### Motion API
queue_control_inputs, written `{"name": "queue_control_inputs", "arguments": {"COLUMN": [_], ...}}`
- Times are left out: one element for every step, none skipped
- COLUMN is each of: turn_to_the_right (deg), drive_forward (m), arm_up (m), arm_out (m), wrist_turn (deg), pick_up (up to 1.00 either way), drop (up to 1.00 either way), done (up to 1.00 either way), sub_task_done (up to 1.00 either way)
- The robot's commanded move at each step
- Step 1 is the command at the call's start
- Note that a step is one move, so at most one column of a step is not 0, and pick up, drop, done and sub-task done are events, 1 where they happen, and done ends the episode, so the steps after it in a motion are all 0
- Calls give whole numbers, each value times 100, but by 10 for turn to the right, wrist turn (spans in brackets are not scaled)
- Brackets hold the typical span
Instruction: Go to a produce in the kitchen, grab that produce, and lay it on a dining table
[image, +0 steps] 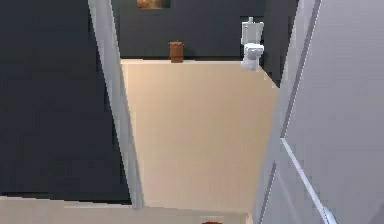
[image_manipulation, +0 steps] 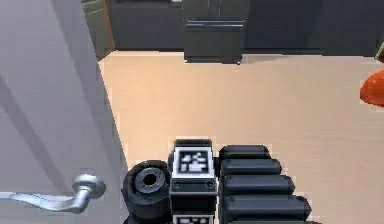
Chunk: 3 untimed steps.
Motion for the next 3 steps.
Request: {"name": "queue_control_inputs", "arguments": {"turn_to_the_right": [30, 0, 0], "drive_forward": [0, 100, 45], "arm_up": [0, 0, 0], "arm_out": [0, 0, 0], "wrist_turn": [0, 0, 0], "pick_up": [0, 0, 0], "drop": [0, 0, 0], "done": [0, 0, 0], "sub_task_done": [0, 0, 0]}}
